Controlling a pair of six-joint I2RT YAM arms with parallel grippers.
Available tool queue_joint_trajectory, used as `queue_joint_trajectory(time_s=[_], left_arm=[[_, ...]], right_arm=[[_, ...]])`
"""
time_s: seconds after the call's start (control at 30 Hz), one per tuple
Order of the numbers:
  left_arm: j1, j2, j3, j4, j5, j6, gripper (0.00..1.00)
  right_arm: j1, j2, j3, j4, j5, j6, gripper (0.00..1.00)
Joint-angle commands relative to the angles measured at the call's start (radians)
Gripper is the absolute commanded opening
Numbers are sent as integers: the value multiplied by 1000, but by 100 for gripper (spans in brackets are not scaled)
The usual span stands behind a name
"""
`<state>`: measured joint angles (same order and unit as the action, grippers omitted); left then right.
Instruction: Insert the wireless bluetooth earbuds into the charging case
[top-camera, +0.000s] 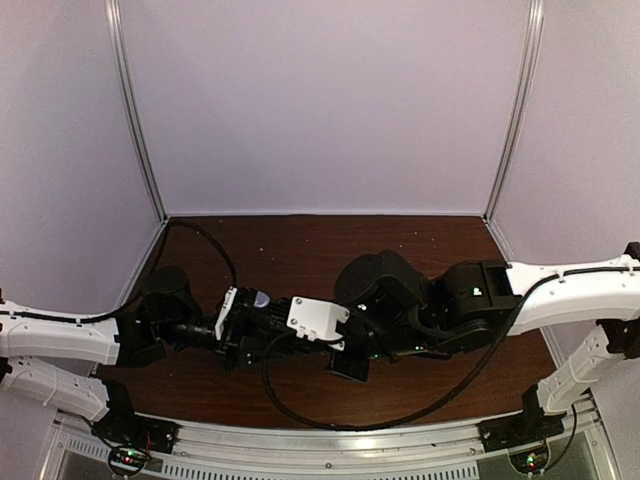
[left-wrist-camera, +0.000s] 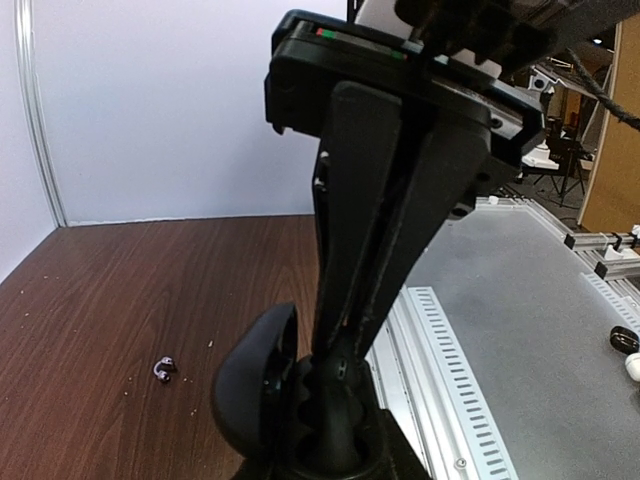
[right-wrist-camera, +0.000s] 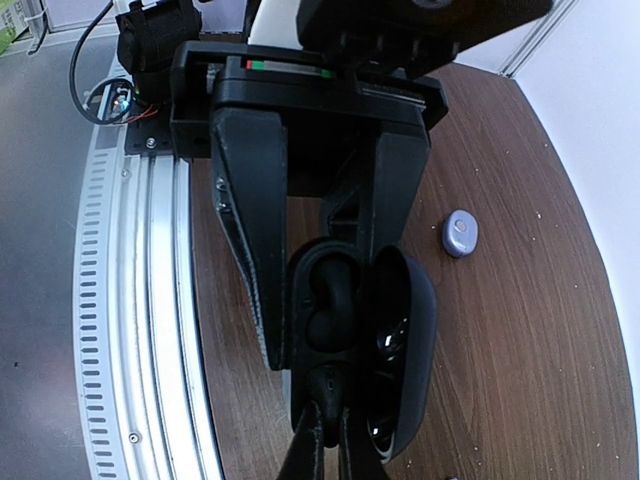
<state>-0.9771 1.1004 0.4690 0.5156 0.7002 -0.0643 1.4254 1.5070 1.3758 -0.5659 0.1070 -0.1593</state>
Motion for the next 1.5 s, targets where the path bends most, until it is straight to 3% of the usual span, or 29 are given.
queue_joint_trajectory(time_s=[0.0, 0.13, 0.63, 0.93, 1.07, 1.27, 1.47], left_arm=[[-3, -11, 26, 65, 13, 10, 0], [-4, -14, 20, 75, 11, 5, 0], [-4, -25, 0, 85, -17, 3, 0], [-4, -14, 4, 89, -12, 4, 0], [-4, -14, 6, 93, -10, 3, 0], [-5, -19, 14, 89, -5, 1, 0], [-4, -20, 14, 92, -5, 1, 0]], right_arm=[[4, 25, 23, -34, 17, -10, 1], [5, 29, 26, -40, 19, -3, 15], [4, -84, -15, 22, 26, 14, 32], [0, -153, -46, 99, -24, 38, 31], [-40, -164, -58, 136, -41, 70, 37], [-107, -157, -63, 172, -26, 113, 36], [-140, -149, -85, 221, -117, 134, 38]])
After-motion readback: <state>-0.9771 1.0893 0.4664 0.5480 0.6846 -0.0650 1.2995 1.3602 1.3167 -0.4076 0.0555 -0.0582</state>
